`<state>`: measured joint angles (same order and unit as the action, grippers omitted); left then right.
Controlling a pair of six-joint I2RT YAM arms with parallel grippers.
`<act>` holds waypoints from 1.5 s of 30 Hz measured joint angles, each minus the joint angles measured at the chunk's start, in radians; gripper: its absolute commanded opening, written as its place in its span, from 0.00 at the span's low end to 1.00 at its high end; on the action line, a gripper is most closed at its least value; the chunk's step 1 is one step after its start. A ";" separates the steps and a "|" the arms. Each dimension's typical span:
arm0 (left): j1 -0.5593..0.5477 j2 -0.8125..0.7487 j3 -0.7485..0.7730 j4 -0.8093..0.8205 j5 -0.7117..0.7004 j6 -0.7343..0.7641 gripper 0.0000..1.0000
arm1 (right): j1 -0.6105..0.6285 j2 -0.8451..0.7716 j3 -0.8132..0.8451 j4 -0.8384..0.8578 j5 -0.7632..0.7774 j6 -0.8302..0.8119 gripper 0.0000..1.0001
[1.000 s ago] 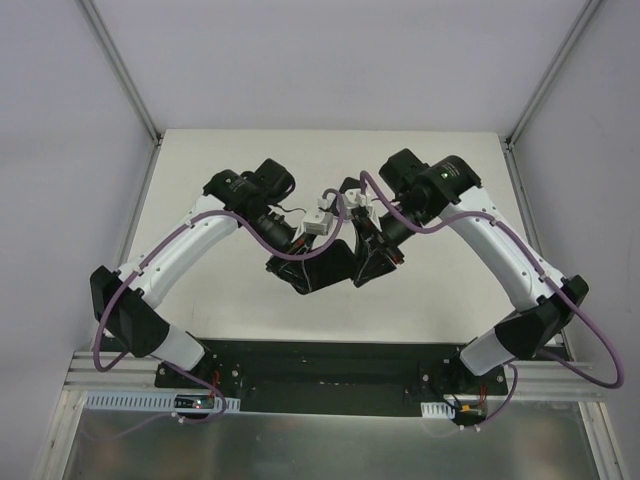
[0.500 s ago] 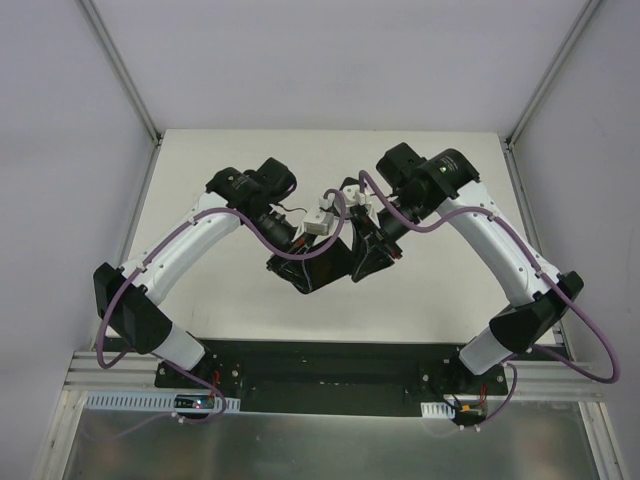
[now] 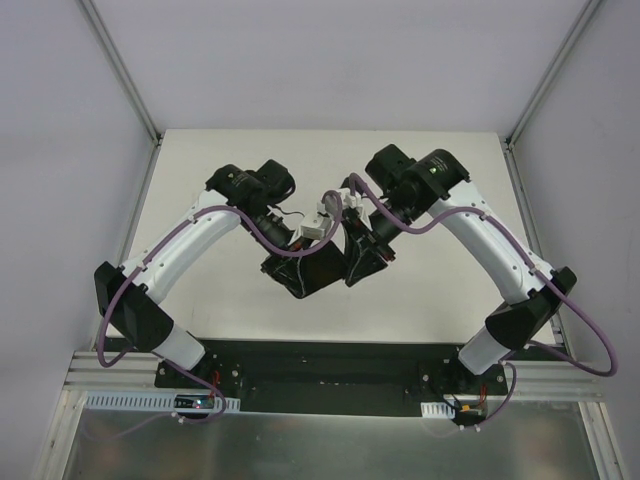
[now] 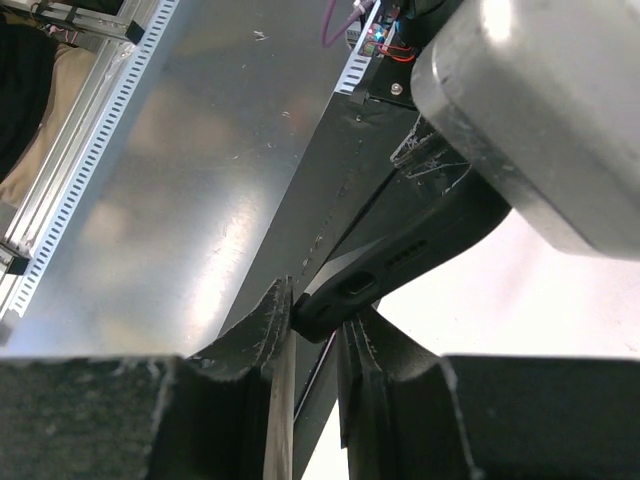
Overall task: Take the phone out of the phone case
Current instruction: Remove the phone case from the phone.
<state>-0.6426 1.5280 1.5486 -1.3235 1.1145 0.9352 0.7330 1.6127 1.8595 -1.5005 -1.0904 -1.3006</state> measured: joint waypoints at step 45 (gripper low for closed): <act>-0.031 0.043 0.082 -0.177 0.127 0.086 0.00 | 0.117 0.005 0.135 -0.001 -0.043 0.094 0.00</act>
<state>-0.6731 1.5707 1.6306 -1.5009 1.2415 1.0214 0.8497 1.6176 1.9945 -1.5017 -1.1336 -1.2068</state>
